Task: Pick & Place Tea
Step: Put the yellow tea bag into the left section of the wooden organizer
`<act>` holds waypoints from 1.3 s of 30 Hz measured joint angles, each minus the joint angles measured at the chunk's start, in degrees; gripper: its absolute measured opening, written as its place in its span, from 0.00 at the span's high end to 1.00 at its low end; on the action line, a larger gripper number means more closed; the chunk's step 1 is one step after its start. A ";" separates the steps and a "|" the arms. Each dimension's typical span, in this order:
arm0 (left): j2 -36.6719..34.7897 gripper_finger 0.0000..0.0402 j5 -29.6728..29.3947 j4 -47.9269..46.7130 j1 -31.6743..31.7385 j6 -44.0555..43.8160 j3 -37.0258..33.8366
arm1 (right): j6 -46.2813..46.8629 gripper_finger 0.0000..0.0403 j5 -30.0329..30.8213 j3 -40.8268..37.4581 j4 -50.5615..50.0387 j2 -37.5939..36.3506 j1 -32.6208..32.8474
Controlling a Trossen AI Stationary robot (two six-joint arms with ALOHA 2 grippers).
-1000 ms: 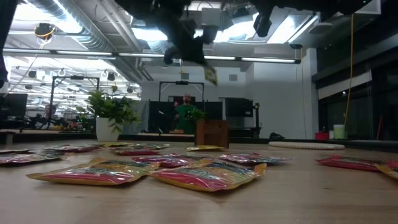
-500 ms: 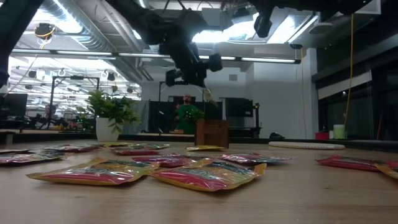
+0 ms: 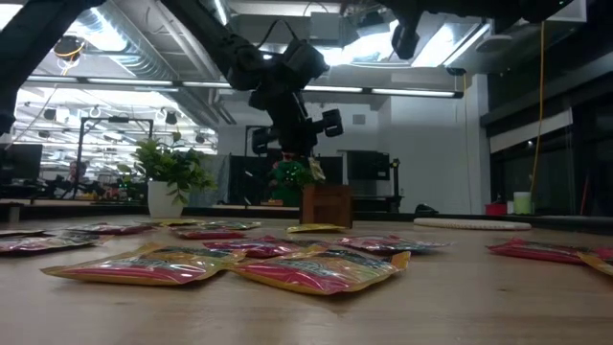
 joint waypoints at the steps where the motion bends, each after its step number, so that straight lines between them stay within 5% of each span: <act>1: 0.00 0.99 -0.16 -0.06 -0.08 -0.09 0.00 | 0.00 0.74 0.02 0.00 -0.11 0.00 0.00; 39: 1.69 0.99 -0.46 -4.46 0.18 -9.33 0.04 | -0.09 0.74 0.02 0.00 -0.54 0.02 0.31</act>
